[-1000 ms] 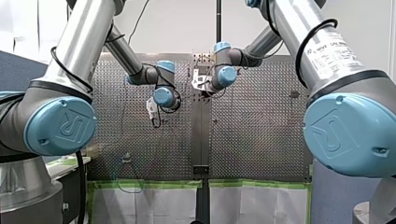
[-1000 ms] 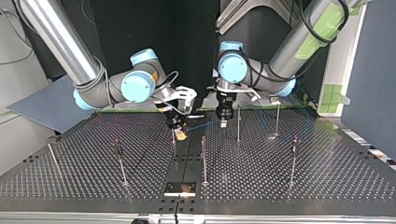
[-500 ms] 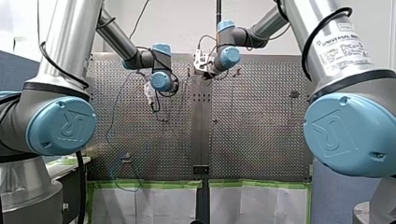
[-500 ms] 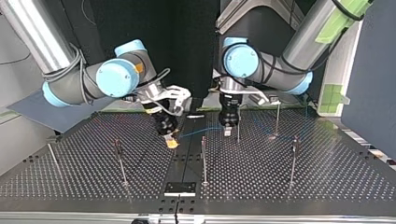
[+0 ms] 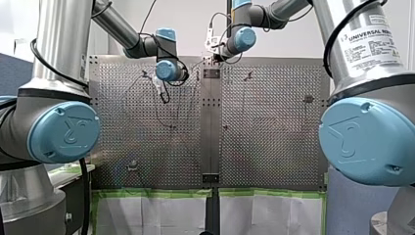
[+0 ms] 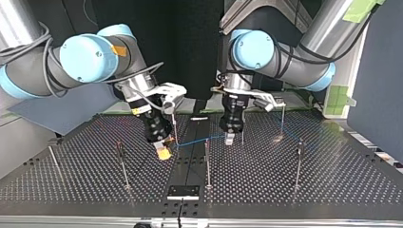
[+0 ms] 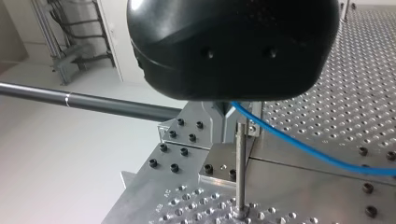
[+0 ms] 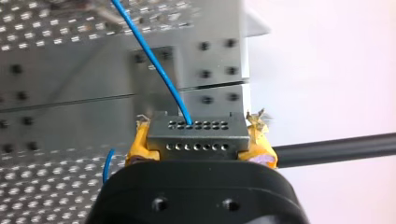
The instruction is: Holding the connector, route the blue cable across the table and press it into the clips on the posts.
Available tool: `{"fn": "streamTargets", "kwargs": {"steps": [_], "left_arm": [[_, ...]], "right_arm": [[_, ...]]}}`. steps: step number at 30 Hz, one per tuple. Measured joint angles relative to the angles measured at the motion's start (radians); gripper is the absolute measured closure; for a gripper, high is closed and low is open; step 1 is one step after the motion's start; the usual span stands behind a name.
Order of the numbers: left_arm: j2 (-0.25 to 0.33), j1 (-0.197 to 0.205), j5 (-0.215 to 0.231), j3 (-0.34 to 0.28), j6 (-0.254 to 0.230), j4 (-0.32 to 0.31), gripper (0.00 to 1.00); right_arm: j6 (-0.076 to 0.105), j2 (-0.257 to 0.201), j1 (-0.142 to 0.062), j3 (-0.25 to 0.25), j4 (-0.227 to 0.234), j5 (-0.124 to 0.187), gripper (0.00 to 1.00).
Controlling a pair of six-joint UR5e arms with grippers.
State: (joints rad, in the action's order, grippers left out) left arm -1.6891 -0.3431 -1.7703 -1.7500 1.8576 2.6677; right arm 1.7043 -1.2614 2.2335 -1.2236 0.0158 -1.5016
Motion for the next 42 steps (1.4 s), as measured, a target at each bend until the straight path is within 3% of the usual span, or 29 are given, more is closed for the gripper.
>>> {"fn": "streamTargets", "kwargs": {"steps": [7, 17, 26, 35, 42], "left_arm": [[-0.045, 0.007, 0.037, 0.021, 0.003, 0.01, 0.98], [-0.076, 0.021, 0.016, 0.023, 0.002, 0.009, 0.98], [-0.077, 0.042, 0.056, 0.042, 0.01, -0.006, 0.98], [-0.082, 0.077, 0.085, 0.091, 0.034, 0.0, 0.98], [-0.125, 0.087, 0.115, 0.143, 0.041, 0.024, 0.98]], "right_arm": [[-0.001, -0.038, -0.001, -0.001, 0.0, 0.002, 1.0], [-0.007, 0.014, -0.008, -0.013, 0.001, -0.001, 1.0], [-0.005, 0.052, -0.027, -0.015, 0.007, -0.001, 1.0], [-0.001, 0.06, -0.053, -0.015, 0.011, 0.0, 1.0], [-0.001, 0.062, -0.072, -0.015, 0.012, 0.001, 1.0]]}}
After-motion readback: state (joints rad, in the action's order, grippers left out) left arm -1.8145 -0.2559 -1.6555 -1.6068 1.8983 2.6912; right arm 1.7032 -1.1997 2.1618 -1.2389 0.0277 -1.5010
